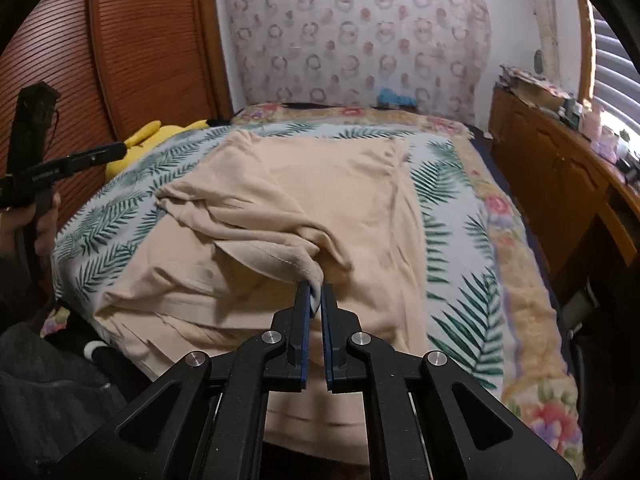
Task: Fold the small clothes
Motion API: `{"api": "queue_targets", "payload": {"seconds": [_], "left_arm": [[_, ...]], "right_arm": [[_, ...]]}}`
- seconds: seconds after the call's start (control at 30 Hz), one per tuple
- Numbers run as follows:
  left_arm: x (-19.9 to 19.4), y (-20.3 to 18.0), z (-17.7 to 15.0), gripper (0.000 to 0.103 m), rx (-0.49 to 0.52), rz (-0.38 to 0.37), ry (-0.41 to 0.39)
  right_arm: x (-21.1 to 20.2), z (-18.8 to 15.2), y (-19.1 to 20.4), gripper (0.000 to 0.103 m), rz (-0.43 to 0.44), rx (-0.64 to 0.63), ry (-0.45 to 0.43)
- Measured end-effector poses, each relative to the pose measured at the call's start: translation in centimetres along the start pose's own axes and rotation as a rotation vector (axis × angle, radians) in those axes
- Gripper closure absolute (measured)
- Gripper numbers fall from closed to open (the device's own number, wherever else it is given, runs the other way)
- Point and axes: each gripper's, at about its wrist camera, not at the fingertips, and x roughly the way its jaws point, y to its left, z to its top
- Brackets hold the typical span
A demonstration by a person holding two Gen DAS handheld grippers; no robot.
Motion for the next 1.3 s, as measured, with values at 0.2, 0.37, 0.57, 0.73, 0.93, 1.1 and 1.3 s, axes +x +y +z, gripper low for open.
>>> {"api": "queue_targets", "payload": {"seconds": [0.2, 0.37, 0.57, 0.73, 0.93, 1.1, 1.3], "left_arm": [[-0.3, 0.3, -0.2, 0.046, 0.003, 0.023, -0.002], [-0.2, 0.9, -0.3, 0.046, -0.01, 0.033, -0.002], [-0.4, 1.3, -0.7, 0.046, -0.009, 0.051, -0.005], [-0.7, 2.2, -1.0, 0.046, -0.02, 0.07, -0.006], [-1.3, 3.7, -1.5, 0.046, -0.037, 0.099, -0.012], [-2.1, 5.3, -1.9, 0.046, -0.069, 0.127, -0.025], [-2.7, 7.1, -2.3, 0.046, -0.097, 0.159, -0.034]], "right_arm": [[-0.8, 0.5, -0.5, 0.09, -0.022, 0.017, -0.02], [-1.6, 2.1, 0.0, 0.067, -0.028, 0.012, -0.083], [0.3, 4.0, 1.4, 0.06, -0.017, -0.03, -0.088], [3.0, 6.5, 3.6, 0.058, 0.024, -0.092, -0.077], [6.3, 9.4, 7.3, 0.049, 0.074, -0.184, -0.051], [9.2, 11.2, 9.8, 0.049, 0.157, -0.222, -0.011], [12.5, 12.7, 13.5, 0.048, 0.223, -0.286, 0.04]]}}
